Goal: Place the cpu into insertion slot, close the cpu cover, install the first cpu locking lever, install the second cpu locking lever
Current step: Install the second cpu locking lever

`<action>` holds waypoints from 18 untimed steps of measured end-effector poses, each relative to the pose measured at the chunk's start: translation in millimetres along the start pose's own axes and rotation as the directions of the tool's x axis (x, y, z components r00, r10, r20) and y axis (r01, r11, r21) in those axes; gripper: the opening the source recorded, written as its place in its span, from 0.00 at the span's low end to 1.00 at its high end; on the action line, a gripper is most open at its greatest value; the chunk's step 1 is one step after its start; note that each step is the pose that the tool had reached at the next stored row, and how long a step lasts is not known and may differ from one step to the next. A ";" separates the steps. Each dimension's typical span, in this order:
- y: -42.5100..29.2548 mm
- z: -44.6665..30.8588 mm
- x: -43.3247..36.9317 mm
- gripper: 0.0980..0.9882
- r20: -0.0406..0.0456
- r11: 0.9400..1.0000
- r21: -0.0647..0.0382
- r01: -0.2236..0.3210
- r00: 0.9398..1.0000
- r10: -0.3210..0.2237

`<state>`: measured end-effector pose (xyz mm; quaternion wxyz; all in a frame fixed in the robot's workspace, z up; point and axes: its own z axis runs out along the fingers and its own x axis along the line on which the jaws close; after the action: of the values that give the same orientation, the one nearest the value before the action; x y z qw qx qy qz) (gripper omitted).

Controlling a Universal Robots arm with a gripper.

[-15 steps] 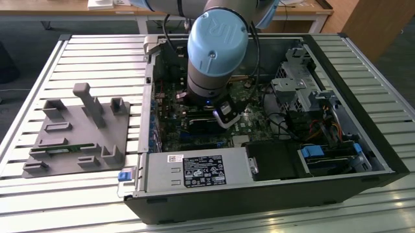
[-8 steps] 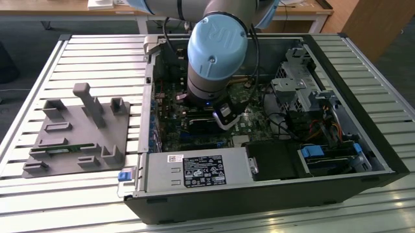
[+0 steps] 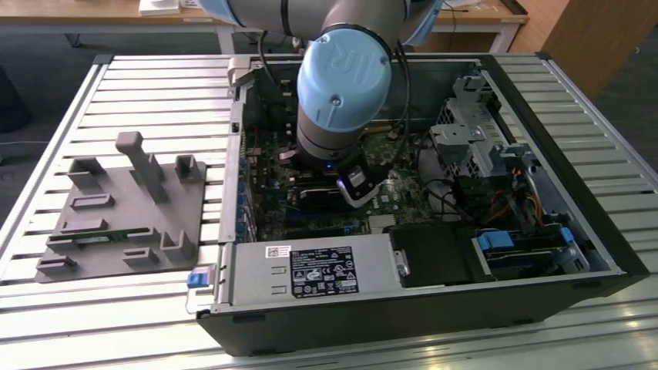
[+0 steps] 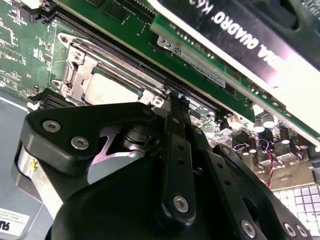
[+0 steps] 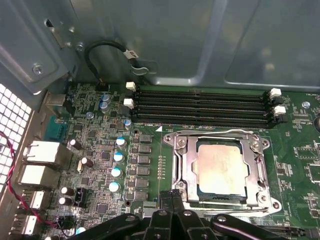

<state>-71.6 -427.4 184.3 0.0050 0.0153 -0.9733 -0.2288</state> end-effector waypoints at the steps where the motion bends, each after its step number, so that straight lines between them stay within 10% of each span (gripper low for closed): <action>1: 0.1 0.5 0.3 0.01 0.000 1.000 -0.001 0.000 1.000 0.000; 18: 3.0 5.9 2.7 0.01 0.001 1.000 -0.016 0.000 1.000 0.000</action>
<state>-74.5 -422.2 180.3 0.0048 0.0153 -0.9715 -0.2366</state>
